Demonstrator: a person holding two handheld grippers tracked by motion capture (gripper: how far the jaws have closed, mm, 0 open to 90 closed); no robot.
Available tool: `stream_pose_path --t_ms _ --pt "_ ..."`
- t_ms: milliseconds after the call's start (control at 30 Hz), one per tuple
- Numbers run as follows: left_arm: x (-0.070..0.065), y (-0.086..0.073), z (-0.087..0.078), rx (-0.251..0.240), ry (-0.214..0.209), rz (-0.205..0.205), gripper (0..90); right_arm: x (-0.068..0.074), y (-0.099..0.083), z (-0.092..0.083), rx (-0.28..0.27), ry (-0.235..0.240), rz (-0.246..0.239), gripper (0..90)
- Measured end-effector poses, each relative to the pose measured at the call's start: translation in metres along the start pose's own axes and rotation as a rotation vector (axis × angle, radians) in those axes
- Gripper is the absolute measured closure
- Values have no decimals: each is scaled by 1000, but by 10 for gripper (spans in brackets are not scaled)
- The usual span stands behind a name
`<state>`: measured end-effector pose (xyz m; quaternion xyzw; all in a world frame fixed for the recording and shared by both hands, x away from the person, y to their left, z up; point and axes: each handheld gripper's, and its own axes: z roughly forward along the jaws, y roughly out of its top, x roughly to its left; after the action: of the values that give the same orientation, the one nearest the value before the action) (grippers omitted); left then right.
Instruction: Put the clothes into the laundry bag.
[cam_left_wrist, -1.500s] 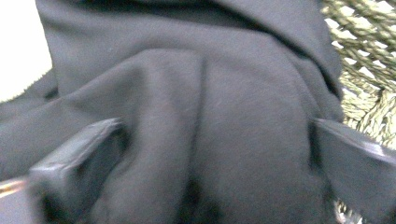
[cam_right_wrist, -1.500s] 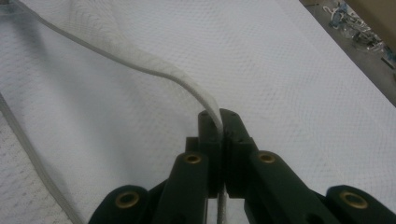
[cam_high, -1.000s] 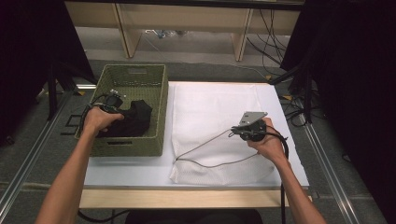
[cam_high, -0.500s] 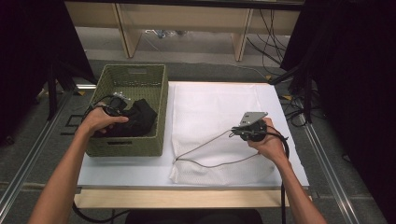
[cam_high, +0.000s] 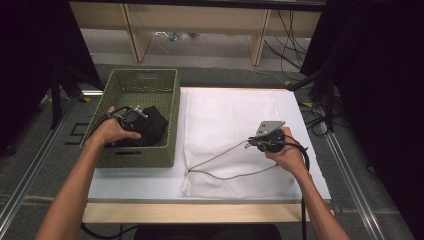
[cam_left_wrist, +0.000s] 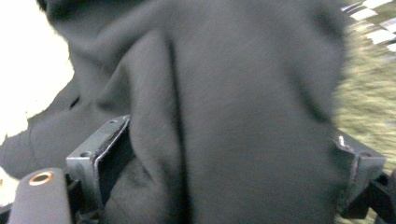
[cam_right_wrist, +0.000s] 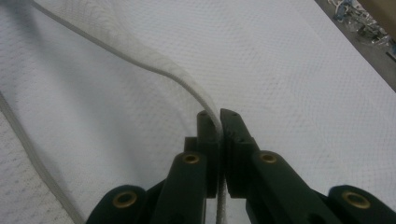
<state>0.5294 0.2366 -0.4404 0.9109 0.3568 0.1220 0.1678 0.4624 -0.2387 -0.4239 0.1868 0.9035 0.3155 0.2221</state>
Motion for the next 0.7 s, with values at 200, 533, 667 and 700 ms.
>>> stream_pose_path --t_ms 200,533,667,700 --pt "7 -5 3 -14 -40 -99 118 1 0 0 4 -3 2 873" --pt "10 -8 -5 -30 -37 -131 507 -1 1 -2 0 1 -25 878" --pt "12 -7 -12 -42 -18 -125 527 1 0 -1 -1 -14 7 878" --pt "13 -7 -16 -58 -15 -131 529 1 0 -1 0 -11 16 878"
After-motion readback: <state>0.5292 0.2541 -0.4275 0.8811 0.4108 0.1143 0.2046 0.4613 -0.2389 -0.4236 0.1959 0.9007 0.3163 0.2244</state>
